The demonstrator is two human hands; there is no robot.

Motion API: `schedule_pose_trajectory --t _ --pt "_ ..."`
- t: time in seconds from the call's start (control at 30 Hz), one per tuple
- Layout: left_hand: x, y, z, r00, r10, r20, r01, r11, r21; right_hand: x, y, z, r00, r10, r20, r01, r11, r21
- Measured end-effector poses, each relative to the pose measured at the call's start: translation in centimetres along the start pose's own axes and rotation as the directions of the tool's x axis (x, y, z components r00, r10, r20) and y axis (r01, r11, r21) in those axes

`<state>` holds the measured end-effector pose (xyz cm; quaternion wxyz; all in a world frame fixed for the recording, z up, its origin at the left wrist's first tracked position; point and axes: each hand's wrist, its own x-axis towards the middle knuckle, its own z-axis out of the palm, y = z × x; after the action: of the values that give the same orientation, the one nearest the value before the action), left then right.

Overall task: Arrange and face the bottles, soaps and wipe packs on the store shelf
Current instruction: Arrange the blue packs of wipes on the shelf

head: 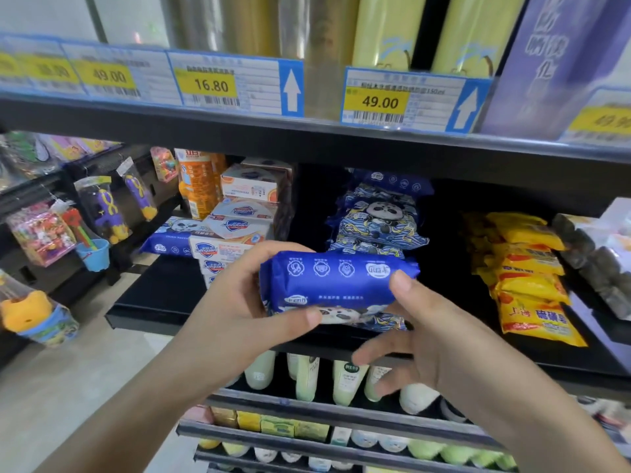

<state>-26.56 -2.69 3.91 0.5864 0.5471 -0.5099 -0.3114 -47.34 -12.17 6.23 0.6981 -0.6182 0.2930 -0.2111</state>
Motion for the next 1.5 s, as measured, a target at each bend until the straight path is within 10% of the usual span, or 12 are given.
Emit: schedule_pose_trajectory --t 0.57,0.83,1.0,1.17,1.5 --pt "-1.1 -1.5 -1.3 0.997 -0.049 0.057 0.045 0.997 0.063 1.0 1.1 1.1 0.99 -0.04 -0.134 0.057 0.99 0.129" --pt "0.9 0.4 -1.0 0.853 -0.521 -0.036 0.468 0.794 -0.387 -0.4 1.1 1.6 0.92 -0.349 -0.179 0.319 0.931 -0.177" --pt "0.2 1.6 -0.2 0.893 -0.421 0.16 0.436 0.717 -0.544 0.0 2.3 2.0 0.842 -0.526 -0.119 0.454 0.81 -0.371" --pt "0.2 1.3 -0.6 0.822 -0.497 0.277 0.547 0.824 -0.144 0.5 3.5 1.8 0.817 -0.575 -0.024 0.51 0.743 -0.433" --pt "0.0 0.2 -1.2 0.914 -0.386 0.125 0.399 0.911 -0.106 0.1 3.0 1.7 0.858 -0.512 -0.044 0.448 0.786 -0.425"
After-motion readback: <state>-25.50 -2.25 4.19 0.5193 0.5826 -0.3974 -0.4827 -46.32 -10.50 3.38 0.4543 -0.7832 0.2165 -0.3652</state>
